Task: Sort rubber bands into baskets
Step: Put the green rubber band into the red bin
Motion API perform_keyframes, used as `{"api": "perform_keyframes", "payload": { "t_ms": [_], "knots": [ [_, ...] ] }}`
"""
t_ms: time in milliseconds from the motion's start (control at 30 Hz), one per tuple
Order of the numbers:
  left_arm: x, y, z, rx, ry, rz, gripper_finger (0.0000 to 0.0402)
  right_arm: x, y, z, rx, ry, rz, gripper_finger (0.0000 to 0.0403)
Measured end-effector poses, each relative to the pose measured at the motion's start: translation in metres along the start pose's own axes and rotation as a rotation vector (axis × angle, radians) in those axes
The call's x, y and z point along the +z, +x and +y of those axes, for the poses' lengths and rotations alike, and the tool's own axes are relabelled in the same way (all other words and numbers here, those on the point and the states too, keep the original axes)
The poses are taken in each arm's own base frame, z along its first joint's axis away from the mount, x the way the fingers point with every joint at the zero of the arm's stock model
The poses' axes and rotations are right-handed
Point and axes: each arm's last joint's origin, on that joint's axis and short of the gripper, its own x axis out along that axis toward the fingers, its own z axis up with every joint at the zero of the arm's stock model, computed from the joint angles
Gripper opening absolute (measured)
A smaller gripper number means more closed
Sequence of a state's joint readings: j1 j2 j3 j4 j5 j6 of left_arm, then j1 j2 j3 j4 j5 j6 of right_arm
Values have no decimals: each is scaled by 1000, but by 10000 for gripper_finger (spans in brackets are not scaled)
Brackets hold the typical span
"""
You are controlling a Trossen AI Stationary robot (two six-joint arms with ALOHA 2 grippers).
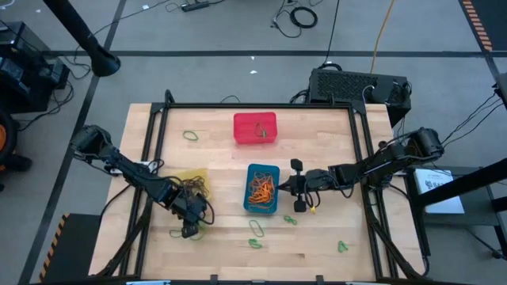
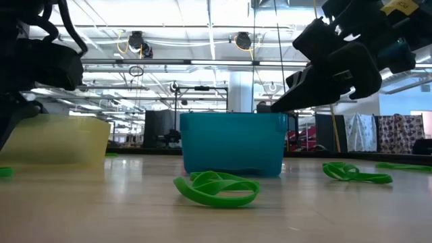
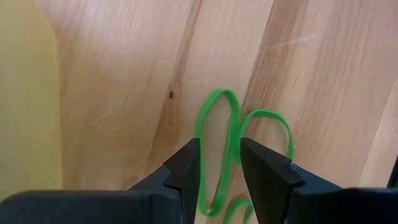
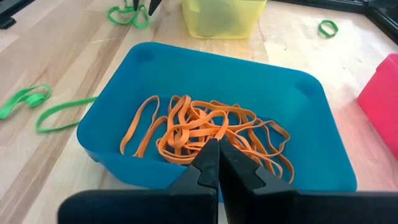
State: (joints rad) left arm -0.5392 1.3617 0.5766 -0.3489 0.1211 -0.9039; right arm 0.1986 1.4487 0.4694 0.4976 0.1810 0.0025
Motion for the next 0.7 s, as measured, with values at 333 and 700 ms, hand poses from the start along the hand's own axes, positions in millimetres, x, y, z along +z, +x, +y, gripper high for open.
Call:
{"api": "perform_keyframes", "payload": {
  "t_ms": [333,700],
  "knots": [
    [-1,0,-1,0,-5,0,121,0,0,0,0,11,0,0],
    [-5,16,-6,5,-2,33,121,0,0,0,1,-4,0,0]
  ]
}}
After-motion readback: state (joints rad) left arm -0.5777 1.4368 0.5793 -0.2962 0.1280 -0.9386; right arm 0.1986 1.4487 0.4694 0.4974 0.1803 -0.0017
